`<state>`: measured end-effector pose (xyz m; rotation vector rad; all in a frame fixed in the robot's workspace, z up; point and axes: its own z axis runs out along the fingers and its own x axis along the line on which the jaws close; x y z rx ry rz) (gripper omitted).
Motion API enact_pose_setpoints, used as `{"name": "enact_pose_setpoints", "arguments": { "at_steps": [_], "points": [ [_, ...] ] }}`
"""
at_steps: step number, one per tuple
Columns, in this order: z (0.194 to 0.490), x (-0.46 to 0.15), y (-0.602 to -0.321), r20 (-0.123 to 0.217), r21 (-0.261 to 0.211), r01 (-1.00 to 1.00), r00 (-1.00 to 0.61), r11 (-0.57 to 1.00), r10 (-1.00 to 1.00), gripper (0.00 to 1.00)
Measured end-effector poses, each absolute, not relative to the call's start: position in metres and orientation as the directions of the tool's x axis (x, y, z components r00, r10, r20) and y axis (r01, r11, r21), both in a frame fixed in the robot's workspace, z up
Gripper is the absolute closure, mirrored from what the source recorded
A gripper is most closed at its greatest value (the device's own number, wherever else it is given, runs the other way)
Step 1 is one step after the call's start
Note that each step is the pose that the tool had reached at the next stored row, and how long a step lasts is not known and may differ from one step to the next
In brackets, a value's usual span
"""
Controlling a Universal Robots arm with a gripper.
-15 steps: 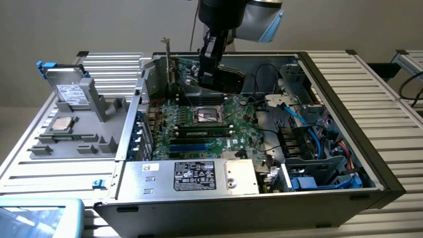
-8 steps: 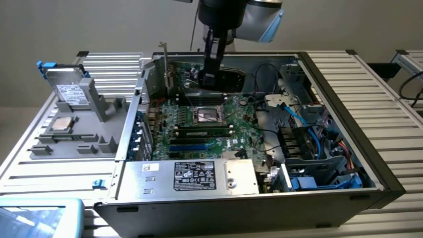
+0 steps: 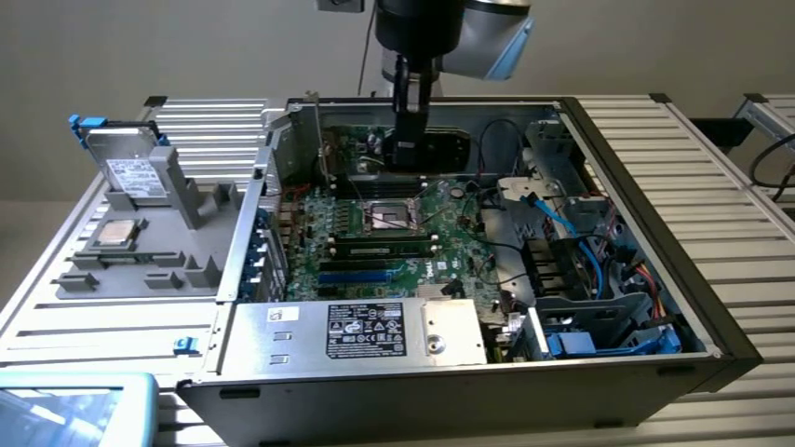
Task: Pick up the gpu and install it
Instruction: 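Insert the gpu into the slot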
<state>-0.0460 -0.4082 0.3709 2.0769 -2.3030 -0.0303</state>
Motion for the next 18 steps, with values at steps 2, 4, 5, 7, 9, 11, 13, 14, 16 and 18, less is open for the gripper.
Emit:
{"name": "enact_pose_setpoints", "arguments": {
  "at_steps": [2, 4, 5, 7, 9, 11, 13, 14, 16, 18],
  "points": [
    [0.3706, -0.0461, -0.4082, 0.035, 0.039, -0.995, -0.089, 0.091, -0.995, 0.71],
    [0.3694, -0.0463, -0.4082, 0.043, 0.038, -0.996, -0.074, 0.075, -0.996, 0.71],
    [0.3684, -0.0466, -0.4082, 0.043, 0.038, -0.997, -0.065, 0.066, -0.997, 0.71],
    [0.3663, -0.0473, -0.4082, 0.044, 0.038, -0.998, -0.045, 0.046, -0.998, 0.71],
    [0.3655, -0.0481, -0.4082, 0.044, 0.038, -0.999, -0.030, 0.032, -0.999, 0.71],
    [0.3655, -0.0481, -0.4082, 0.044, 0.038, -0.999, -0.030, 0.031, -0.999, 0.71],
    [0.3654, -0.0481, -0.4082, 0.044, 0.038, -0.999, -0.030, 0.031, -0.999, 0.71],
    [0.3653, -0.0481, -0.4082, 0.044, 0.038, -0.999, -0.030, 0.032, -0.999, 0.71],
    [0.3649, -0.0490, -0.4082, 0.044, 0.038, -0.999, -0.030, 0.032, -0.999, 0.71],
    [0.3642, -0.0517, -0.4082, 0.044, 0.038, -0.999, -0.030, 0.032, -0.999, 0.71]
  ]
}}
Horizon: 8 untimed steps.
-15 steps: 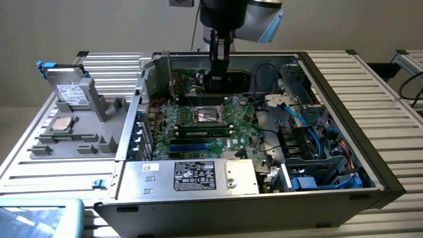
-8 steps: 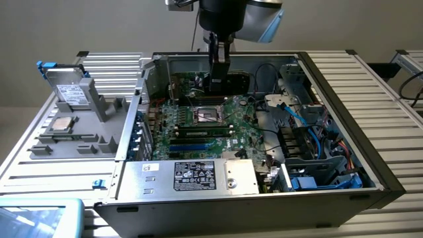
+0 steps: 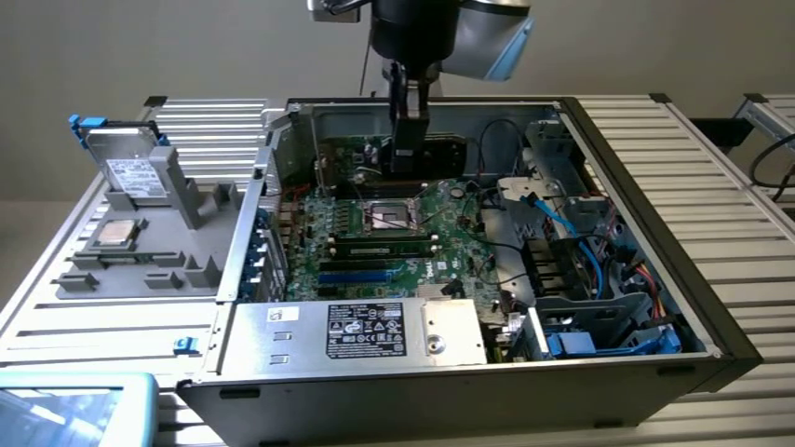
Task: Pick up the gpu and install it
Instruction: 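Insert the gpu into the slot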
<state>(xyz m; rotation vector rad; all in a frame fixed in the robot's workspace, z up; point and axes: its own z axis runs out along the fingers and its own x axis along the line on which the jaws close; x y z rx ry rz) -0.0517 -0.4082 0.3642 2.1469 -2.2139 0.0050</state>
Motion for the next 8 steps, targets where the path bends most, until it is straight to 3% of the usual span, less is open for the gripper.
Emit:
{"name": "enact_pose_setpoints", "arguments": {
  "at_steps": [8],
  "points": [
    [0.3555, -0.0603, -0.4082, 0.045, 0.046, -0.998, -0.031, 0.033, -0.999, 0.71]
  ]
}}
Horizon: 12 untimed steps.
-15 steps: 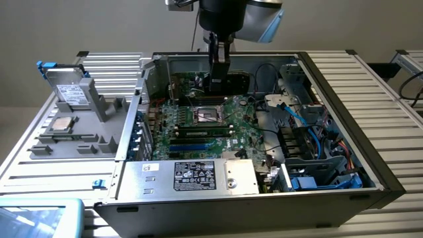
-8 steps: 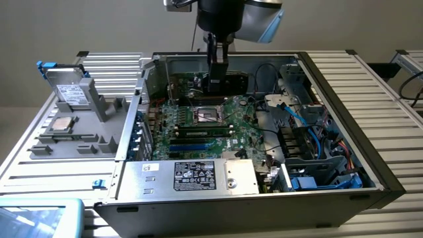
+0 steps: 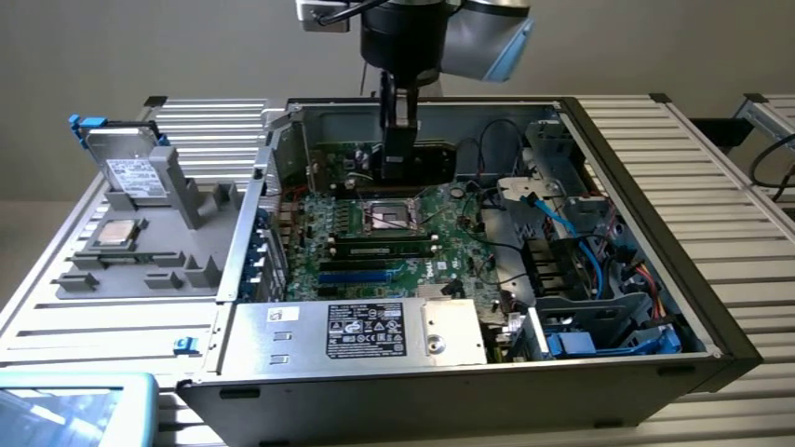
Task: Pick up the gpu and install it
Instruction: 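Insert the gpu into the slot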
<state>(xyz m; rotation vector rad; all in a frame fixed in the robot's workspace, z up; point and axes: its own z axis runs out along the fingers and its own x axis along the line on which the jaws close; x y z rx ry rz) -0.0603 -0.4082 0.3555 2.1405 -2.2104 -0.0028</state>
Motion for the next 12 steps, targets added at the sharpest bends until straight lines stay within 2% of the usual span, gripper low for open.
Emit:
{"name": "enact_pose_setpoints", "arguments": {
  "at_steps": [12],
  "points": [
    [0.339, -0.075, -0.418, 0.043, 0.051, -0.998, -0.031, 0.034, -0.999, 0.71]
  ]
}}
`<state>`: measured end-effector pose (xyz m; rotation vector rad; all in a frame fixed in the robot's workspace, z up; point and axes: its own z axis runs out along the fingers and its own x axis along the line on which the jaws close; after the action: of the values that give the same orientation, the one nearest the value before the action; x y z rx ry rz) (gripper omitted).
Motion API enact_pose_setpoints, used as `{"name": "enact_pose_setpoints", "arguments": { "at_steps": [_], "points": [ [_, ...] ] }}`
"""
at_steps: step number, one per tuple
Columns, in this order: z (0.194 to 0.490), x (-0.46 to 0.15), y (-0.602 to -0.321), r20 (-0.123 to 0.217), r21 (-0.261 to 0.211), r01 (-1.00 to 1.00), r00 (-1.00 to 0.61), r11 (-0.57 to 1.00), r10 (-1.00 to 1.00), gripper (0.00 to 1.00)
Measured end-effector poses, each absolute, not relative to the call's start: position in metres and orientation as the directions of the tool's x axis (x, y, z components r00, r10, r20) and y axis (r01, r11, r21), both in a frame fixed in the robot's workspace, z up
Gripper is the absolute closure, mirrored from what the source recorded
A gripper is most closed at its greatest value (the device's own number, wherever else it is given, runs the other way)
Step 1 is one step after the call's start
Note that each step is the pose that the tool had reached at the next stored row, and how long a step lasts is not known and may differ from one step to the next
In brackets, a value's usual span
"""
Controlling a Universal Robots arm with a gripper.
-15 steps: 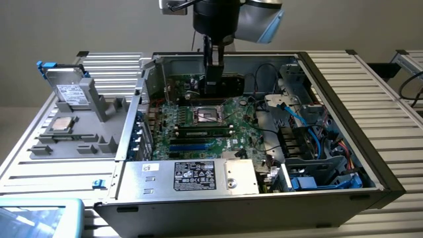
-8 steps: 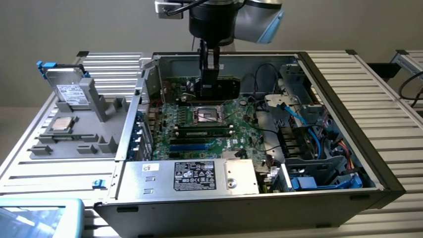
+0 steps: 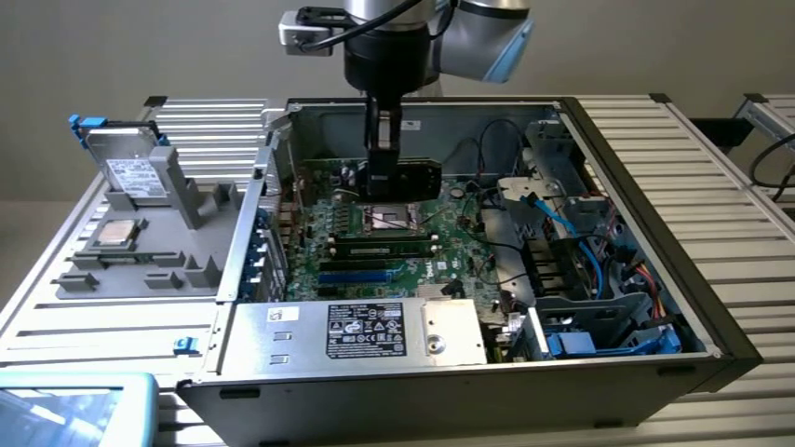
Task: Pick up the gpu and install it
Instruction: 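Insert the gpu into the slot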
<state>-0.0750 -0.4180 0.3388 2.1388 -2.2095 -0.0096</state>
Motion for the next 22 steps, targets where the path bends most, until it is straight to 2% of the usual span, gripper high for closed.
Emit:
{"name": "enact_pose_setpoints", "arguments": {
  "at_steps": [22],
  "points": [
    [0.305, -0.088, -0.439, 0.045, 0.054, -0.998, -0.031, 0.034, -0.999, 0.71]
  ]
}}
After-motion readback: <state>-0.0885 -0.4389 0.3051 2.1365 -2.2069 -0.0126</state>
